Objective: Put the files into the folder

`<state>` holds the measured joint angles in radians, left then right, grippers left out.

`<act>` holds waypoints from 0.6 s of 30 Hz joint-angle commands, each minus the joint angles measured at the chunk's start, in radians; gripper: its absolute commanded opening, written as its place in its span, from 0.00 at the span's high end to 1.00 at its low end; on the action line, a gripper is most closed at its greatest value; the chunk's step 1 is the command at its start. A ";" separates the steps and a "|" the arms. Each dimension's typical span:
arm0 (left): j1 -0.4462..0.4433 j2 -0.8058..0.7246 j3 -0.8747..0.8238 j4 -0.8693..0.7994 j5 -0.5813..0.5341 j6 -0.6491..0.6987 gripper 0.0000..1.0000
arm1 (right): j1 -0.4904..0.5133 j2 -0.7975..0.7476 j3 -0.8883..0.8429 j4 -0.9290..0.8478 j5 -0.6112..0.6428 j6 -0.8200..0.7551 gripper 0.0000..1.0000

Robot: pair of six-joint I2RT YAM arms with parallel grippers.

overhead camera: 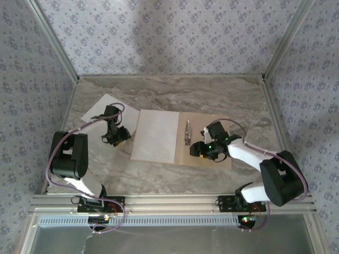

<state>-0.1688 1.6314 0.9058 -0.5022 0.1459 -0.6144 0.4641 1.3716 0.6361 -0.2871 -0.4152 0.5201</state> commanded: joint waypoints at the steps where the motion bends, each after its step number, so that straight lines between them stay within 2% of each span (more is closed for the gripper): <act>1: 0.010 -0.023 -0.041 -0.073 0.000 -0.004 0.55 | 0.024 0.029 0.073 0.015 0.002 0.008 0.35; 10: 0.075 -0.110 -0.092 -0.313 -0.267 0.029 0.55 | 0.098 0.158 0.263 -0.007 -0.011 0.006 0.35; 12: 0.077 -0.111 -0.076 -0.342 -0.306 0.020 0.55 | 0.117 0.186 0.307 -0.017 -0.008 0.003 0.35; 14: 0.077 -0.095 -0.035 -0.402 -0.399 0.014 0.55 | 0.135 0.217 0.351 -0.021 -0.007 0.001 0.35; 18: 0.085 -0.103 -0.010 -0.429 -0.472 0.002 0.54 | 0.168 0.293 0.438 -0.021 -0.005 0.007 0.36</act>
<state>-0.0914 1.5406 0.8528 -0.8455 -0.2070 -0.5964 0.6102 1.6196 1.0138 -0.2802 -0.4160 0.5243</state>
